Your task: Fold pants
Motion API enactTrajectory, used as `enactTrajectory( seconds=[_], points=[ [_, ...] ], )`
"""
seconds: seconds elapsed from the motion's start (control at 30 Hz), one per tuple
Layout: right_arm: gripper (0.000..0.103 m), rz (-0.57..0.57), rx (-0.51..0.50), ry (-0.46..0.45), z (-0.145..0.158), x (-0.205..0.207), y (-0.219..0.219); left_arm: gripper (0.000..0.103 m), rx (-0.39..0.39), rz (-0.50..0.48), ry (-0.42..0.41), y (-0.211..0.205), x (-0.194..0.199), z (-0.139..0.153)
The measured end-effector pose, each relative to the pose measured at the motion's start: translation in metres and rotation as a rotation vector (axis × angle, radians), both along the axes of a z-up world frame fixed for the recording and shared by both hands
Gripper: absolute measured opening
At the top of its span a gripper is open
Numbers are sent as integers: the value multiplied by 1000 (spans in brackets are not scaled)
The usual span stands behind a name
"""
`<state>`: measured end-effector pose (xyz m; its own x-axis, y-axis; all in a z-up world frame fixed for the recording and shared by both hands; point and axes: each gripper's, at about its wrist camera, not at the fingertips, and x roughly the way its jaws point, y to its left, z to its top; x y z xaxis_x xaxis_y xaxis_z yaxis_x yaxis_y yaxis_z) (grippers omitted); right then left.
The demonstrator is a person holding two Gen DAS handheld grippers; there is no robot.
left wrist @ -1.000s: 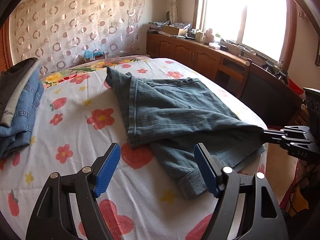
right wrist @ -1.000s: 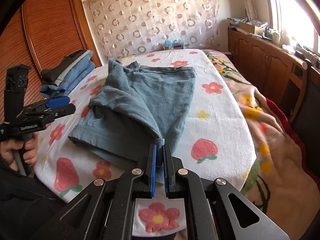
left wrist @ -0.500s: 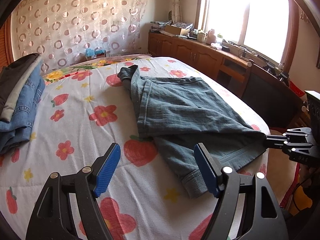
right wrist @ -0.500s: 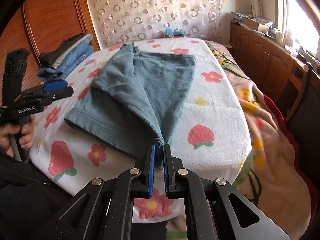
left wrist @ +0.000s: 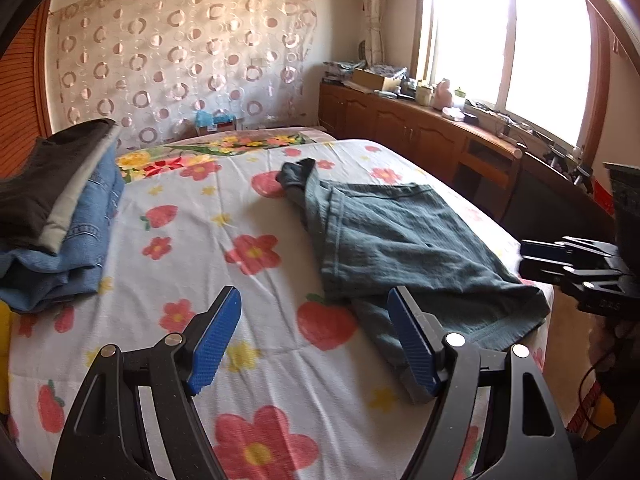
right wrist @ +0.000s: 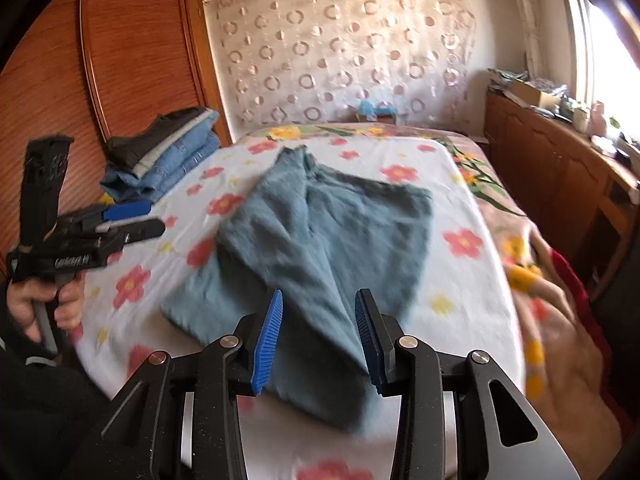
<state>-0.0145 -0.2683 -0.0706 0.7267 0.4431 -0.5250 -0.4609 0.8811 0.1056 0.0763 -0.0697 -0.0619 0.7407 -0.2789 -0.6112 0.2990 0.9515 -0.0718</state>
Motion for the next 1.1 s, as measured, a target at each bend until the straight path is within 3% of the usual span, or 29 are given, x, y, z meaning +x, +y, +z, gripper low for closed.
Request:
enactTrajectory(
  seconds=[0.17,0.3,0.8,1.1],
  points=[
    [40,69,49,19,-6,28,25,77,4,25,-11,9,1,2],
    [44,118,5,26,-8,41,48,77,3,44,-14,17,2,2],
    [44,267,-150,100,-14,97,120,77,-25,97,-14,41,2,-1],
    [44,278,-292,105,-28,117,153,77,-28,99,-10,46,1,-3]
  ],
)
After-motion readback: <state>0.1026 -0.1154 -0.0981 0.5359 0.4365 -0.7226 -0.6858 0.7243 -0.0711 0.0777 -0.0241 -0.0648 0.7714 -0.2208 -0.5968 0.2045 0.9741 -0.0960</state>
